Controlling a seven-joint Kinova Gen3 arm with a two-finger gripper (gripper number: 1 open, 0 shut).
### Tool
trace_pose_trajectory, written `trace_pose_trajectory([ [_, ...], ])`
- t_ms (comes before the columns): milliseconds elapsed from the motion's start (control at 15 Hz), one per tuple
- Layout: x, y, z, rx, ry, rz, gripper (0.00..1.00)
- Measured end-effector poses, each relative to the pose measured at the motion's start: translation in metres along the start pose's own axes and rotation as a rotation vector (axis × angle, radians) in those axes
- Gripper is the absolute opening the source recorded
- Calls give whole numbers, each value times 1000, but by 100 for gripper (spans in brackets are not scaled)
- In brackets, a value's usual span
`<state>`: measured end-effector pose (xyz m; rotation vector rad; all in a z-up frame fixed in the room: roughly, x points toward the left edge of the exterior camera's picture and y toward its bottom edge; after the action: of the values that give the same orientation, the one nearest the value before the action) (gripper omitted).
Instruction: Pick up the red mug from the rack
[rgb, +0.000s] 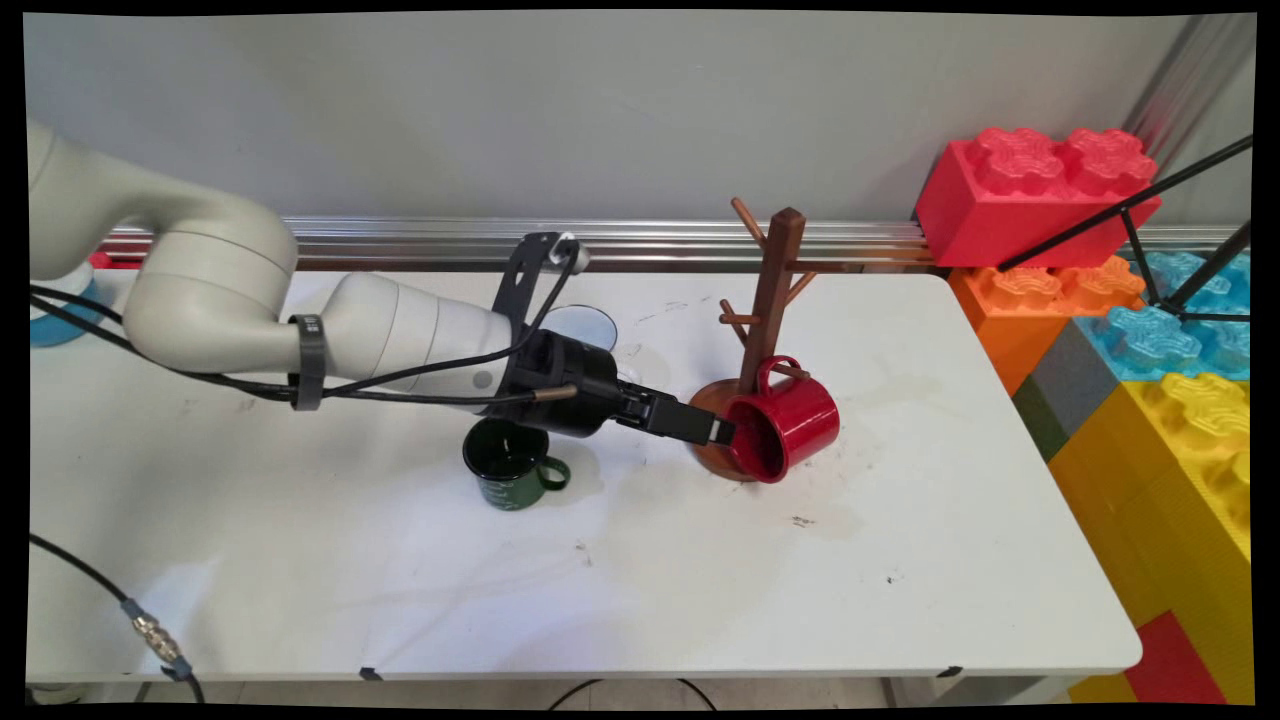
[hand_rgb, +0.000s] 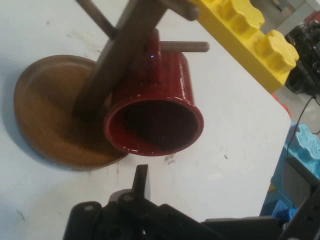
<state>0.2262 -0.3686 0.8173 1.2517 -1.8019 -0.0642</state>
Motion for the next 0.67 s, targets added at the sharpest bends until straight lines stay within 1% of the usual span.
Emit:
trace_pose_trajectory([
  [133,-2,0,0,-6,4,-14,100],
  [400,-4,9,7,-47,17,-29,100],
  [667,-4,17,17,-60,30,-38,100],
])
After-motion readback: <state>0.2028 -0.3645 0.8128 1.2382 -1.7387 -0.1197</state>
